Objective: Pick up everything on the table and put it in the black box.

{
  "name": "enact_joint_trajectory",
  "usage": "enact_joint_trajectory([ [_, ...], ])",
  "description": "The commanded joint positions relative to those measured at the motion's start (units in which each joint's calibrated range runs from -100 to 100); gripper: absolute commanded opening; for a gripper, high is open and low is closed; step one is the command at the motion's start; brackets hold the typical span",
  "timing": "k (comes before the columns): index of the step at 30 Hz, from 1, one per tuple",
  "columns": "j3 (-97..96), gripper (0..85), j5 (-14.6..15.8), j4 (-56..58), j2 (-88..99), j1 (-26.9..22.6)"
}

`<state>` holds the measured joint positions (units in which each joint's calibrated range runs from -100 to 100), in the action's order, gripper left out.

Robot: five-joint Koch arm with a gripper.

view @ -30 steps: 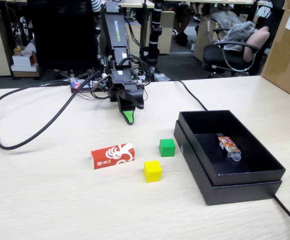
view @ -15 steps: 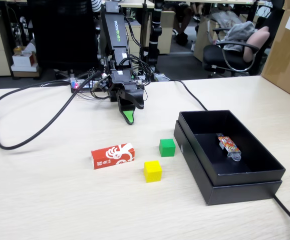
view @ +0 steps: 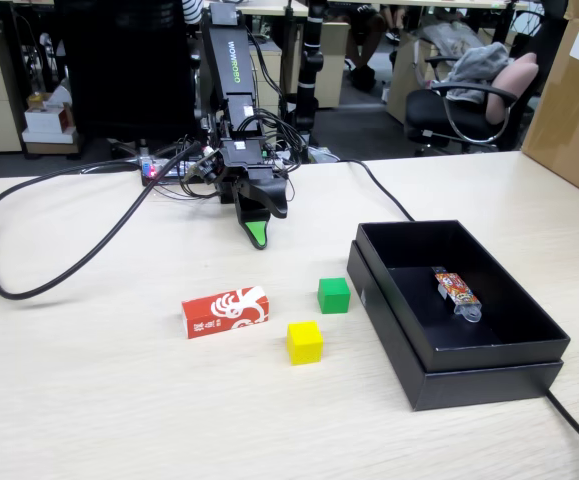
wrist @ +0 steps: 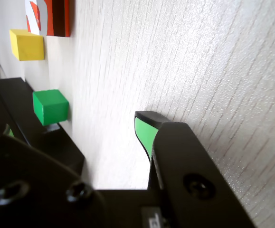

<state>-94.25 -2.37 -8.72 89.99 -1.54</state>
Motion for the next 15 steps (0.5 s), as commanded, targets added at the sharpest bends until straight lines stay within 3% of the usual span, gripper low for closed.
enact_joint_trajectory([
  [1,-0.95,48.7,0.10,0.90,-0.09,0.00],
  [15,-1.13,48.5,0.00,1.07,0.48,-1.81],
])
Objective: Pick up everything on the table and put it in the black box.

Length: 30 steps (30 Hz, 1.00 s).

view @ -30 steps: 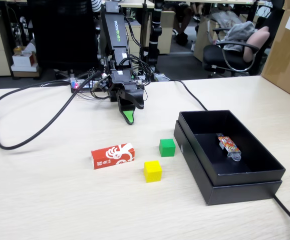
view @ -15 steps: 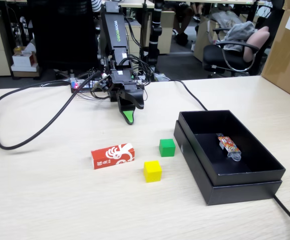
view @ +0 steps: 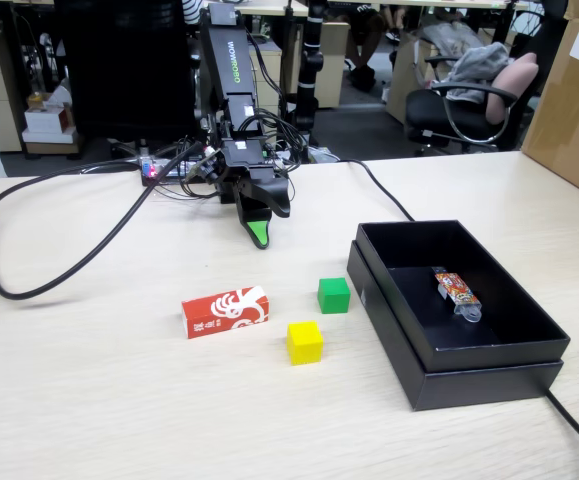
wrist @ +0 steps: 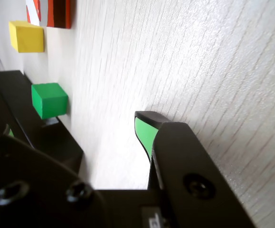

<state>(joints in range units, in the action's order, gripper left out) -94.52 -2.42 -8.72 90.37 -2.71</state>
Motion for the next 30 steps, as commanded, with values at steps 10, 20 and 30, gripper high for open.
enact_joint_trajectory([
  [10,-0.95,51.9,1.03,1.16,0.79,0.59],
  [20,-0.40,50.9,0.54,1.33,2.28,-0.05],
  [30,29.79,48.0,5.86,40.64,2.51,-0.15],
])
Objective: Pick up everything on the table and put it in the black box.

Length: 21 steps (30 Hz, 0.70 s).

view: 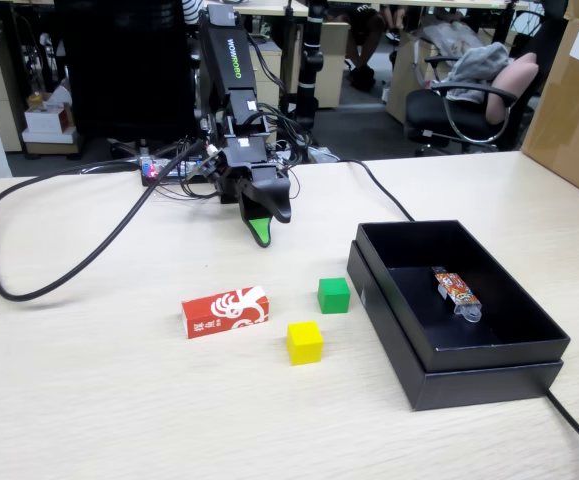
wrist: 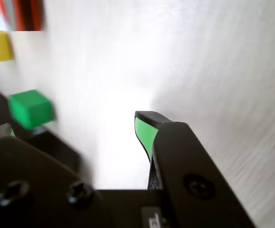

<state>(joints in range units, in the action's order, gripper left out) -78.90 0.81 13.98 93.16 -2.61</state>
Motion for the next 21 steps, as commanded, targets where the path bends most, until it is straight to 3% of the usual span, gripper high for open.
enact_joint_trajectory([
  [1,18.61,48.0,3.32,22.00,-0.50,-0.78],
  [7,43.36,47.3,7.03,37.64,-10.72,-3.71],
  [21,70.93,47.3,9.18,46.28,-46.75,-3.71],
])
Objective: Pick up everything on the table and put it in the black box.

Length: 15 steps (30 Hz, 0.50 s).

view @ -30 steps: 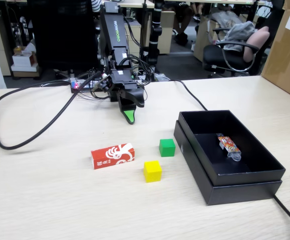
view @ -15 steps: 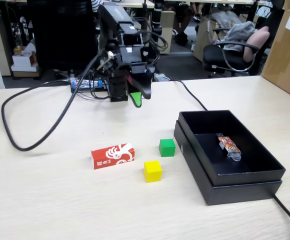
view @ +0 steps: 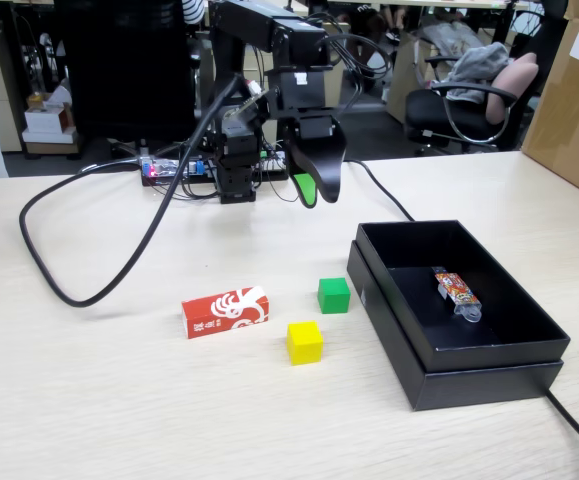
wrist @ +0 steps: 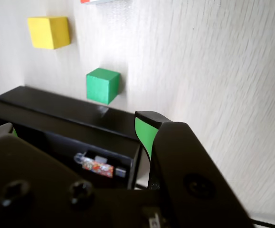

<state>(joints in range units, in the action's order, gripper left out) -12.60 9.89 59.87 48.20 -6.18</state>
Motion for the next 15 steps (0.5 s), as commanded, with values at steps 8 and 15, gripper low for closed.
enact_joint_trajectory([
  [8,10.70,47.5,0.10,0.39,-16.81,0.24],
  [15,15.41,47.3,0.10,0.39,-29.09,0.15],
])
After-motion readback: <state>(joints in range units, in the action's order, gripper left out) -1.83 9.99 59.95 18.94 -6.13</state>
